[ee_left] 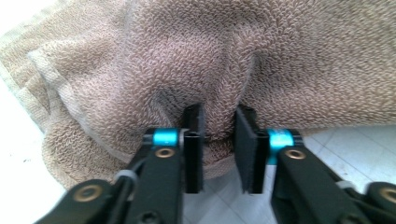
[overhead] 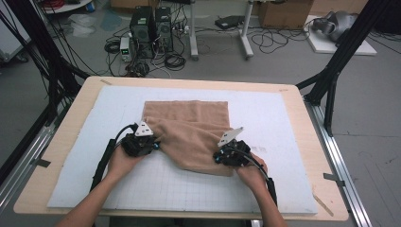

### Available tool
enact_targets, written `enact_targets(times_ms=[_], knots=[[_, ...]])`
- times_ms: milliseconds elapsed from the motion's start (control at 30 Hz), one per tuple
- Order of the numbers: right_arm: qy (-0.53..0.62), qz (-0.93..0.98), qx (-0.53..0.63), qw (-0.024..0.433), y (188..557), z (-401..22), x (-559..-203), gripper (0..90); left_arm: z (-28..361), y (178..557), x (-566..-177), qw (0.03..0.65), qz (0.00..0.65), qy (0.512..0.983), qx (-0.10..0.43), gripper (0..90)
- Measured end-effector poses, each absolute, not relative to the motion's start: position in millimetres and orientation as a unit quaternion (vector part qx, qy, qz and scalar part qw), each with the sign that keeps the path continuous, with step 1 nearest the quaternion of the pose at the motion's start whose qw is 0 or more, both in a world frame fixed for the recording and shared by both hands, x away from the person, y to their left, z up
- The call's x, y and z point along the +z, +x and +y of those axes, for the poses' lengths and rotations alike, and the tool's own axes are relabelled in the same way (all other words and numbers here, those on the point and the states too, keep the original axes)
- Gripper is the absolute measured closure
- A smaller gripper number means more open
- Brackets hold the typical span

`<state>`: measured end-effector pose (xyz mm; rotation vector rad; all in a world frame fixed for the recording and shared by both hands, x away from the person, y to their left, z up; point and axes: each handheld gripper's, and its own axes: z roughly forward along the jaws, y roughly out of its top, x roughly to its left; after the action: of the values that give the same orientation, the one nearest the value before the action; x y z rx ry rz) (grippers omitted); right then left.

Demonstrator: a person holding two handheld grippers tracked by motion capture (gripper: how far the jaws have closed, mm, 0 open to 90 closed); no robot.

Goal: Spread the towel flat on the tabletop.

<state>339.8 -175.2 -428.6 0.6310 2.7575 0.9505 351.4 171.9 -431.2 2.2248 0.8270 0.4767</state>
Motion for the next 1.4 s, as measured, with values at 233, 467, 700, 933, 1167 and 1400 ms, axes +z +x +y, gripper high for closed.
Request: enact_targets(times_ms=[233, 467, 700, 933, 1167, 1400], knots=[[0.194, 0.91, 0.356, 0.082, 328, -183, -410, 87.5, 193, 332, -407, 0.38, 0.302, 0.857, 0.175, 80.2], [0.188, 0.891, 0.399, 0.108, 319, -196, -375, 87.5, 213, 310, -372, 0.42, 0.278, 0.847, 0.174, 80.3], [0.21, 0.878, 0.404, 0.148, 352, -200, -349, 87.5, 204, 347, -358, 0.423, 0.3, 0.834, 0.186, 80.5], [0.29, 0.877, 0.358, 0.136, 413, -206, -380, 87.5, 173, 411, -393, 0.376, 0.349, 0.841, 0.17, 79.5], [0.324, 0.875, 0.346, 0.1, 432, -205, -409, 83.0, 173, 425, -408, 0.357, 0.371, 0.843, 0.152, 70.8], [0.315, 0.858, 0.388, 0.115, 410, -216, -381, 72.2, 195, 403, -377, 0.406, 0.371, 0.822, 0.15, 62.7]])
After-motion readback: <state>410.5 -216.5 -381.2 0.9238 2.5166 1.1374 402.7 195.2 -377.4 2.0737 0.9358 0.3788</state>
